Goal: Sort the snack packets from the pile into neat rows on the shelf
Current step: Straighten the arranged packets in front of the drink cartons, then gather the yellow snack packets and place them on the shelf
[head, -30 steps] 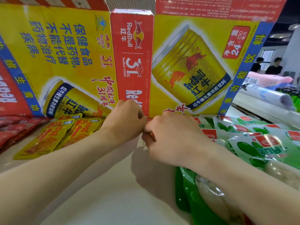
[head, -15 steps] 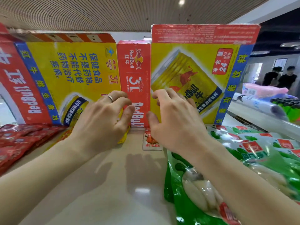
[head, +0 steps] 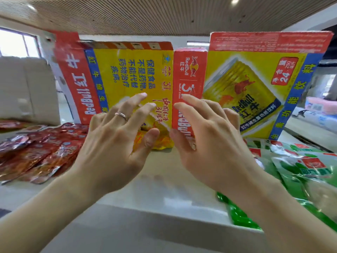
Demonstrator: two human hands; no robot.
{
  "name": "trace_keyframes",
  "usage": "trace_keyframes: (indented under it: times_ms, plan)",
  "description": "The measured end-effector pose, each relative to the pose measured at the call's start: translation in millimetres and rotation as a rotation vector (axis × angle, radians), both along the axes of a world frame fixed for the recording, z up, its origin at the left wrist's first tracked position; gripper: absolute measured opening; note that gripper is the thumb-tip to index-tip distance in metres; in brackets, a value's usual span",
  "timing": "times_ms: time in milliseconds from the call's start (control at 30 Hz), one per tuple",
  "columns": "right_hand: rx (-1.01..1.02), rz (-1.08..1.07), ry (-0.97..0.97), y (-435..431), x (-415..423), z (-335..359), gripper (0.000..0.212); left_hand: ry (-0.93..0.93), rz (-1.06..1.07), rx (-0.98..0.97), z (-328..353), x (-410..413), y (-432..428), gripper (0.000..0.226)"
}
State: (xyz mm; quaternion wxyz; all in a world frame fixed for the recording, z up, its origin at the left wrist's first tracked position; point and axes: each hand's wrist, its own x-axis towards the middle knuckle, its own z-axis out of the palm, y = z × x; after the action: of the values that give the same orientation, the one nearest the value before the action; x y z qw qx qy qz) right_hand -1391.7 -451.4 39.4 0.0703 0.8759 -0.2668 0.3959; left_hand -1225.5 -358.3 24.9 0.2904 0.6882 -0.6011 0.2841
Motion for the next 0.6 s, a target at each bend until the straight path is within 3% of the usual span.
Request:
trace_keyframes:
  times_ms: [600]
  plan:
    - [-0.001, 0.184, -0.035, 187, 194, -48, 0.056, 0.055, 0.208, 0.083, -36, 159, 235, 0.061]
